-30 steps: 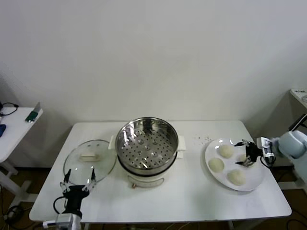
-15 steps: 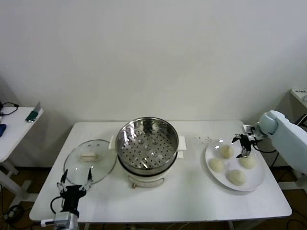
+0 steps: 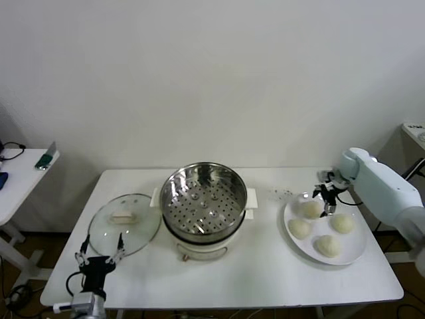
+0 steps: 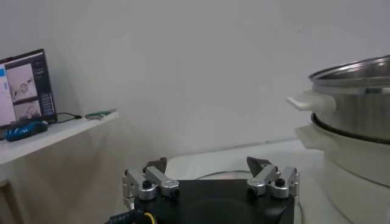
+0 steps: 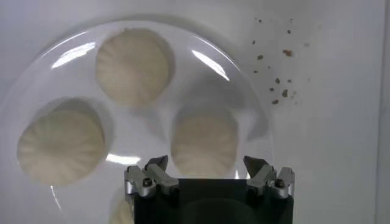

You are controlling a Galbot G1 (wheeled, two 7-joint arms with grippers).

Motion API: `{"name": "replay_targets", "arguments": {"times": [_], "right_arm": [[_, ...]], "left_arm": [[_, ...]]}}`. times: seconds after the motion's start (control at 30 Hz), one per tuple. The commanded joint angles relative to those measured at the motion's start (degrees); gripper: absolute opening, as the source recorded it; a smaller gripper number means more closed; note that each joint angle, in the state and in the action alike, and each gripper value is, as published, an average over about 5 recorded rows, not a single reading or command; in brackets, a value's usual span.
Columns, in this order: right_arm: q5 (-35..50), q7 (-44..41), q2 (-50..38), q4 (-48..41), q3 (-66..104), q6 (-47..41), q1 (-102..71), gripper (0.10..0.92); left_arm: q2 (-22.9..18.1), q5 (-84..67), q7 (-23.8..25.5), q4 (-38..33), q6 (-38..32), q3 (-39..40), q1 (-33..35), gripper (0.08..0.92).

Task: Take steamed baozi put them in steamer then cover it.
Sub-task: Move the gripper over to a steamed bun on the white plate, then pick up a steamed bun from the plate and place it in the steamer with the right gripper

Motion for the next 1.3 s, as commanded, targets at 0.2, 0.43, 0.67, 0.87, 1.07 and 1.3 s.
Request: {"name": "replay_targets", "arguments": {"times": [0.2,0.43,0.67,0.87,1.07,1.3], "right_arm": [[-1.7,0.2,2.6,-2.7,0.0,0.4,-0.6,0.823],[-2.6,0.0,3.0,-3.2,1.3,0.7,-0.8,0.808],[-3.0,-1.3,2.5,-3.2,2.0,1.4,-0.5,0.744],[-3.0,-2.2,2.2,-3.2,2.4,2.1,0.3,0.706],[-0.4,-4.1,1.2,-0.4,-0.5,5.0,5.0,0.697],[9.5,-6.7,0.6,8.8,-14.3,7.8,18.4,0.704]], "left_arm": [[-0.2,-0.1,-0.1,0.9,-0.1,-0.1,-0.2,0.823],[-0.2,-0.1,-0.2,0.8,-0.2,-0.2,0.0,0.823],[-0.2,-0.3,-0.3,0.7,-0.4,-0.5,0.3,0.823],[-0.1,-0.8,-0.5,0.7,-0.5,-0.8,0.7,0.823],[-0.2,-0.8,-0.5,-0.2,-0.5,-0.9,1.4,0.823],[-0.4,-0.8,-0.4,-1.1,-0.6,-0.7,2.3,0.823]]}}
